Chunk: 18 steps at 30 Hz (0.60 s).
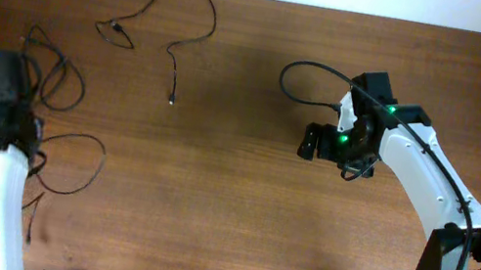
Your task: Untangle cables
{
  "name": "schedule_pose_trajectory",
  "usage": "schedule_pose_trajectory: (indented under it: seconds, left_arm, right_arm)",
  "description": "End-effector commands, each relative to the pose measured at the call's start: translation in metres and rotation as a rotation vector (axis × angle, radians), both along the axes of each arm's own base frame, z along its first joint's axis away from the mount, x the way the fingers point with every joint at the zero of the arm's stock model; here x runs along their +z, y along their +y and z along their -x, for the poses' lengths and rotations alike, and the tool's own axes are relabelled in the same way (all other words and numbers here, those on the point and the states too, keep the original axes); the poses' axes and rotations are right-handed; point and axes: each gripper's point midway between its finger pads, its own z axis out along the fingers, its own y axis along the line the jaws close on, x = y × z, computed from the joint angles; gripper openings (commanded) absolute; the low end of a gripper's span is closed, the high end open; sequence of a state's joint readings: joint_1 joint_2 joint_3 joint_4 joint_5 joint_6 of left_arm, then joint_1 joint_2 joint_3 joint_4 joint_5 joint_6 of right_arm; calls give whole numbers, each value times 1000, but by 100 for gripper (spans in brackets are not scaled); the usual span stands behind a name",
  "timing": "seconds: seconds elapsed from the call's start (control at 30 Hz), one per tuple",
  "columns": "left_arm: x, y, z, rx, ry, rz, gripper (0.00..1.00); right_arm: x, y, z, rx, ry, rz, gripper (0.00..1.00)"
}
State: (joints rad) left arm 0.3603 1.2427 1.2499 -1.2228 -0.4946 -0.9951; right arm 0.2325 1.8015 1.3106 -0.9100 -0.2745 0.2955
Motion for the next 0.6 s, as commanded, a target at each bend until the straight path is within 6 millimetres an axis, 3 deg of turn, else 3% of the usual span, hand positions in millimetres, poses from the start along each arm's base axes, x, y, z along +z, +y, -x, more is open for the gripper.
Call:
schedule_pose_trajectory:
  seconds: [0.0,0.03,0.2,0.23,0.27,0.3,0.33,0.37,0.4,0.47,0.57]
  left_arm:
    - [-52,6,-25,-65,123,58,0]
    - [-69,5,-36,-111,166,94,0]
    - [-142,5,-34,-95,362,258,0]
    - [-152,6,-32,-89,391,274,6]
    - [-163,6,-29,-86,426,288,19]
    - [-171,6,-28,-84,453,301,21]
    - [-176,5,-29,-84,458,308,44]
    - [-173,4,-33,-88,438,315,93]
    - [-166,0,-43,-100,398,348,99]
    - [-145,-5,-73,-176,301,398,99]
    - [-80,-6,-104,-208,190,423,99]
  right_arm:
    - [4,2,-1,2,-12,-5,99]
    - [4,2,-1,2,-12,-6,99]
    - [4,2,-1,2,-12,-5,99]
    - [4,2,-1,2,-12,-5,99]
    - [4,2,-1,2,-13,-6,99]
    - [4,2,-1,2,-12,-6,99]
    - [4,2,-1,2,-12,-5,99]
    - [4,2,-1,2,-12,-5,99]
    - [4,2,-1,2,-12,-6,99]
    - [4,2,-1,2,-12,-5,99]
    - [4,2,-1,2,-12,-6,99]
